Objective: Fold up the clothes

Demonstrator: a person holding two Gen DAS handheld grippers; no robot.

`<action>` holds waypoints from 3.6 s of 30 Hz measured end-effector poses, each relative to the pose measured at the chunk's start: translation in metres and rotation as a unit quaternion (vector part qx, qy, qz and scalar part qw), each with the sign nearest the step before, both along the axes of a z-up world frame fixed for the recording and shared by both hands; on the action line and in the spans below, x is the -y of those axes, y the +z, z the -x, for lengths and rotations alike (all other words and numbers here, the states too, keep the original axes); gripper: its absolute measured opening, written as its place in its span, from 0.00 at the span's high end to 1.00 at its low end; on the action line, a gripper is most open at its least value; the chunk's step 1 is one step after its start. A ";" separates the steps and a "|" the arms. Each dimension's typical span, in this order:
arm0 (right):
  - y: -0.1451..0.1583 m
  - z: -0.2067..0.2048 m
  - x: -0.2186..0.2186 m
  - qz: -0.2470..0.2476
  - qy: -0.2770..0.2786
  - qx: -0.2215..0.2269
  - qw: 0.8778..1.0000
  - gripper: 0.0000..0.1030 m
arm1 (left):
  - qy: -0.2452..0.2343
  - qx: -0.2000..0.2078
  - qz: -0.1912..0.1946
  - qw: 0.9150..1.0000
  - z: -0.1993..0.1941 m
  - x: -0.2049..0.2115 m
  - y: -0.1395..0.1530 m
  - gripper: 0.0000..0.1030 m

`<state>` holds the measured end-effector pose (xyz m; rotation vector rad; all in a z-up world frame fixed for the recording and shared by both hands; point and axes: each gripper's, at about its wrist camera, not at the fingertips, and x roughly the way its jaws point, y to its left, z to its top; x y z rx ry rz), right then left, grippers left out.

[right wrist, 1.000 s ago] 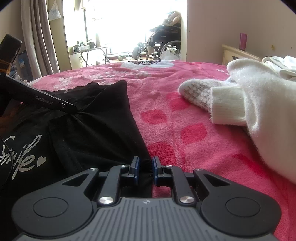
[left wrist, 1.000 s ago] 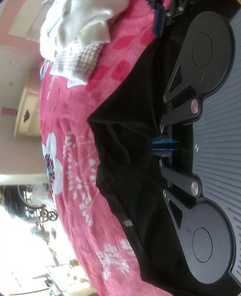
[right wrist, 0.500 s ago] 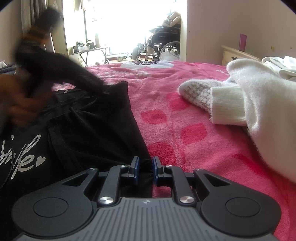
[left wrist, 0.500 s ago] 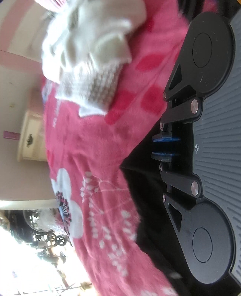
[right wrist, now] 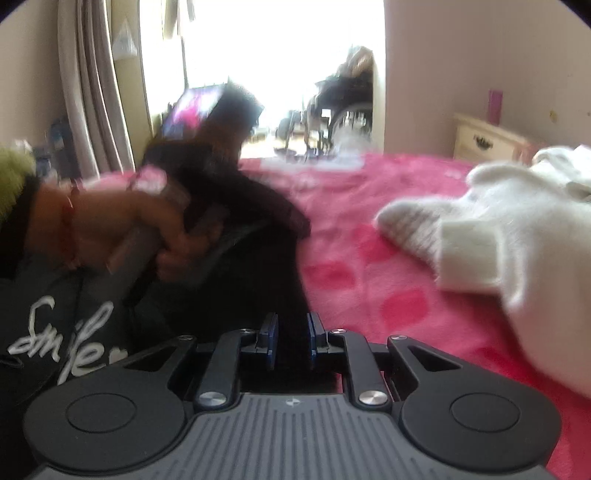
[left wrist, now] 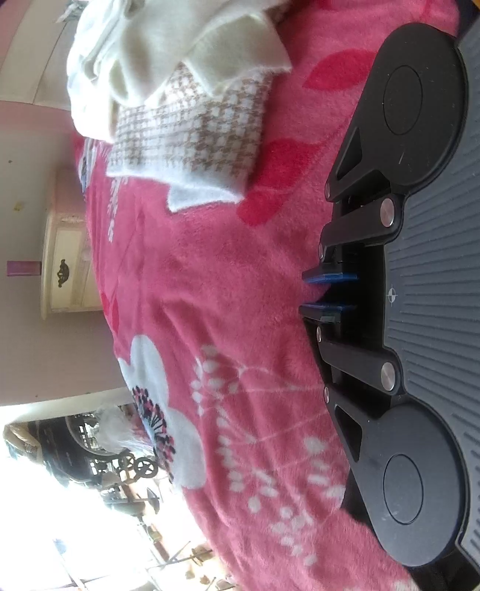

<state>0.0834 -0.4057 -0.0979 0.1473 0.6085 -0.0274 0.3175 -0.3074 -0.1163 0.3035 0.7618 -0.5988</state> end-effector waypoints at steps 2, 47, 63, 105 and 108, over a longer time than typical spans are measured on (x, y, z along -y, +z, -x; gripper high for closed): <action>0.005 -0.002 -0.005 -0.017 -0.015 0.000 1.000 0.84 | 0.000 0.010 -0.007 1.000 0.001 -0.007 0.012 0.85; -0.029 0.000 0.072 -0.391 -0.153 -0.146 0.896 0.81 | -0.236 0.095 -0.066 0.965 0.215 -0.060 0.018 0.70; -0.050 -0.026 0.086 -0.374 -0.157 -0.151 0.901 0.92 | -0.234 0.057 -0.054 0.969 0.201 -0.074 0.000 0.97; 0.084 -0.148 -0.328 -0.085 0.323 -0.172 0.927 0.69 | 0.429 -0.036 0.092 0.898 0.222 -0.415 0.030 0.63; 0.066 -0.181 -0.372 -0.092 0.320 -0.211 0.919 0.66 | 0.441 -0.018 0.083 0.893 0.216 -0.410 0.022 0.63</action>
